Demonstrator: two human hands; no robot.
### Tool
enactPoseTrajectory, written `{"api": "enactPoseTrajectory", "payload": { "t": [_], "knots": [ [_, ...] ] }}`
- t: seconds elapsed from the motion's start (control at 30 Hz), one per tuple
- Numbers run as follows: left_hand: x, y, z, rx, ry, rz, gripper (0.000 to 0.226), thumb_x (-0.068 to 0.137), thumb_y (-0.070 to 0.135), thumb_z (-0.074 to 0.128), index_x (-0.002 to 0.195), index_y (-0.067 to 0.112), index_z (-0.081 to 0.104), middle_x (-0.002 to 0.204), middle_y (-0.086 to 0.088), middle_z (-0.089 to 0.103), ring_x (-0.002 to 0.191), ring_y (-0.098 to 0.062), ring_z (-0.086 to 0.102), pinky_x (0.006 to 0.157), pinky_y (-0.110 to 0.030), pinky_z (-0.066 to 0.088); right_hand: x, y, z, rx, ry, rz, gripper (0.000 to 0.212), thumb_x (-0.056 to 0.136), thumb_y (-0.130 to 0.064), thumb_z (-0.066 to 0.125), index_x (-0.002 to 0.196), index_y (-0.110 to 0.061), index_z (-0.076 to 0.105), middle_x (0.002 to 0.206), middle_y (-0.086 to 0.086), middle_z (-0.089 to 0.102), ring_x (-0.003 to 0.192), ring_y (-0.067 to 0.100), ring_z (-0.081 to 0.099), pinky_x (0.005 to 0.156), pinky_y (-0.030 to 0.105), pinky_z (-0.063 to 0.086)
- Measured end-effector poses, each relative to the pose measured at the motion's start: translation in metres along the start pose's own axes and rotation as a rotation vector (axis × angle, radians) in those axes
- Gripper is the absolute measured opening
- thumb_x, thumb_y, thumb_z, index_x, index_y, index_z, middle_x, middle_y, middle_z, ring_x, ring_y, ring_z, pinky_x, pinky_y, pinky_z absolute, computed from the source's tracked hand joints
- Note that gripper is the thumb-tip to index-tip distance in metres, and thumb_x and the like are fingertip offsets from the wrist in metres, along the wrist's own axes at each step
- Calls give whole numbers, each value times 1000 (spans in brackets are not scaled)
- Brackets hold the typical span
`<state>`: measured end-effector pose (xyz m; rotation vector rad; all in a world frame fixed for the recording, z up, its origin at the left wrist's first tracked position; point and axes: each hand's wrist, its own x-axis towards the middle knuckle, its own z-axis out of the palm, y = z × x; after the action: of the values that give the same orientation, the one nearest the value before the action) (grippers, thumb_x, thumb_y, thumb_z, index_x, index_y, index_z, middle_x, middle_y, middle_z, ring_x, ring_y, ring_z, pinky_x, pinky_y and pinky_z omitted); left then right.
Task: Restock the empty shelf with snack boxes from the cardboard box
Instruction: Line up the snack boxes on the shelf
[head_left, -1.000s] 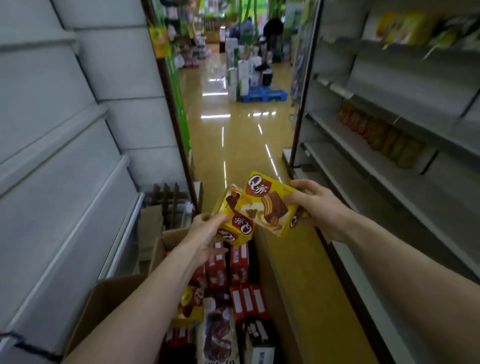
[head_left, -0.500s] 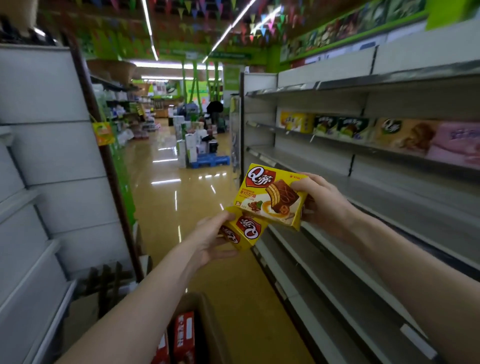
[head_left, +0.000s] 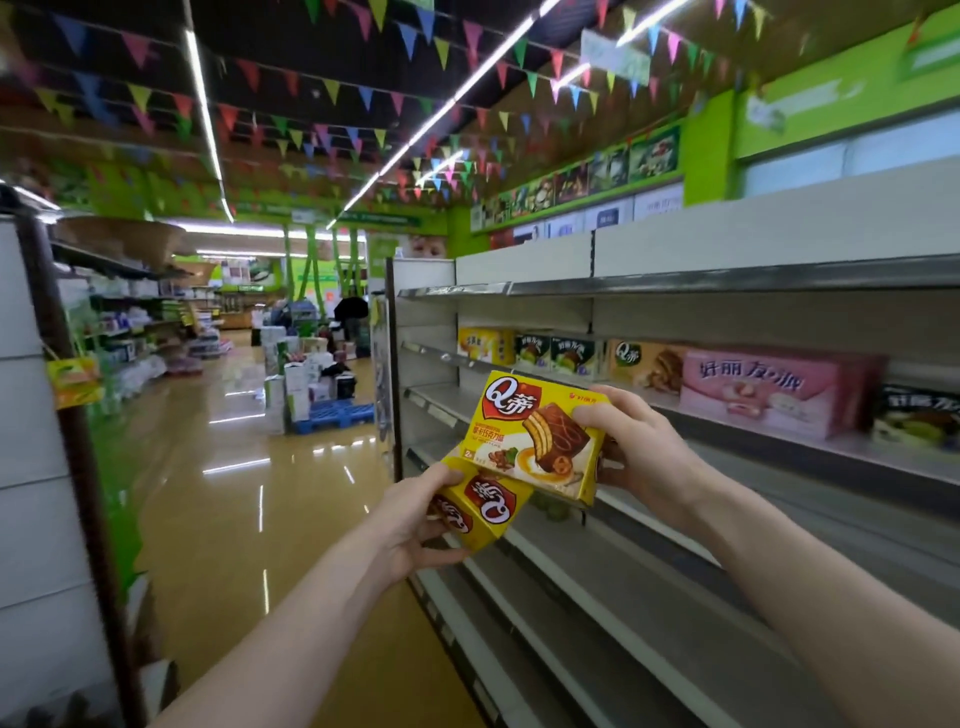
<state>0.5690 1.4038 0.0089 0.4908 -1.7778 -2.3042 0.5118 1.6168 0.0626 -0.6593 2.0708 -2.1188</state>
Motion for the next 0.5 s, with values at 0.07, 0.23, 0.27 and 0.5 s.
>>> {"api": "enactPoseTrajectory", "payload": {
  "t": [0.07,0.23,0.27,0.5],
  "knots": [
    [-1,2,15,-11,-11,2,25,84,21,67,105,12,56,107,-14,61,99,-31,61,79,-53,54,-2,-6,-14,-4,9,-24,50,85,-28,67,130,-24,47,109,11,68,93,26,70,82,43,54],
    [-4,5,40,-12,-12,3,25,84,21,68,104,11,57,97,-13,63,93,-29,62,90,-56,51,-7,-16,-40,-21,7,-37,47,87,-26,66,130,-23,46,105,11,71,91,24,71,83,43,54],
    [-4,5,44,-4,-7,3,24,84,22,68,103,11,58,95,-12,64,90,-28,62,91,-56,51,-8,-16,-44,-24,1,-34,47,87,-25,65,130,-23,46,103,11,71,90,24,71,81,41,54],
    [-12,3,65,14,9,6,26,83,21,70,103,11,58,92,-10,64,87,-24,60,87,-52,52,-15,-16,-70,-20,-6,-19,47,87,-19,65,131,-19,48,102,11,70,79,20,71,73,37,52]
  ]
}}
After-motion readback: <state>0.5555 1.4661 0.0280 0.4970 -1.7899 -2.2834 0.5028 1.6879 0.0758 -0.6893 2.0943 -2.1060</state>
